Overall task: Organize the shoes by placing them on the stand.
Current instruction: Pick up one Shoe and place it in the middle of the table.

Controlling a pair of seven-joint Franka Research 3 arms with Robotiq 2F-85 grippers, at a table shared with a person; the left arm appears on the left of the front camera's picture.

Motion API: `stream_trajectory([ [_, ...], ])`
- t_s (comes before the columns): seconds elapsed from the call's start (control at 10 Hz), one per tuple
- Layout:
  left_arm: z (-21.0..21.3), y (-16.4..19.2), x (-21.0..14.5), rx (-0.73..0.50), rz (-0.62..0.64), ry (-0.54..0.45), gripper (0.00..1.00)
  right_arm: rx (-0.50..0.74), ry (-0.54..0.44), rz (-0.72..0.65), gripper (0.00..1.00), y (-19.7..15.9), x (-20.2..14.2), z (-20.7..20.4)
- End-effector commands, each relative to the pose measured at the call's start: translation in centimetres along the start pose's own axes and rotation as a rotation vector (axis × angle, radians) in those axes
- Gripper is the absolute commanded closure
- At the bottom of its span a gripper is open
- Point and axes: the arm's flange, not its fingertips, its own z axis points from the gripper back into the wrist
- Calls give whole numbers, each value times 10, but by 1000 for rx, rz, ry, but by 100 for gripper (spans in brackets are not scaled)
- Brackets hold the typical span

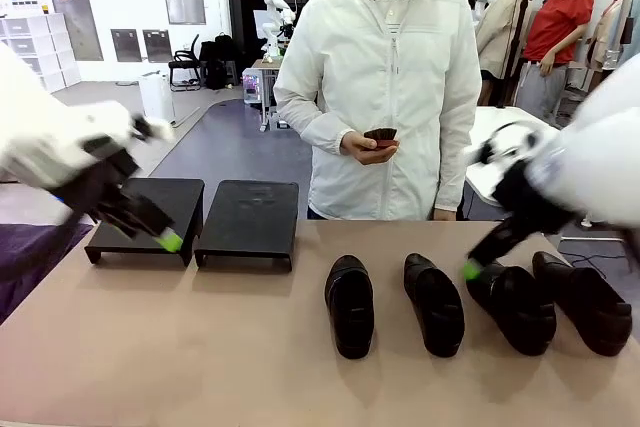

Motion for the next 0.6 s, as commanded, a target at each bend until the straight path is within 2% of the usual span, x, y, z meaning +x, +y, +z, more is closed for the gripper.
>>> stream_trajectory([
  [0.0, 73, 13, -36, -118, -6, -8, 0, 26, -10, -102, 0, -34, -38, 83],
  [0.1, 93, 17, -67, -122, 12, -53, 0, 95, -112, -191, 0, -57, -70, 115],
  [0.3, 87, 49, -116, -222, 100, -120, 0, 226, -324, -394, 0, -99, -120, 148],
  [0.5, 82, 76, -144, -274, 251, -240, 0, 244, -372, -552, 0, -124, -135, 152],
])
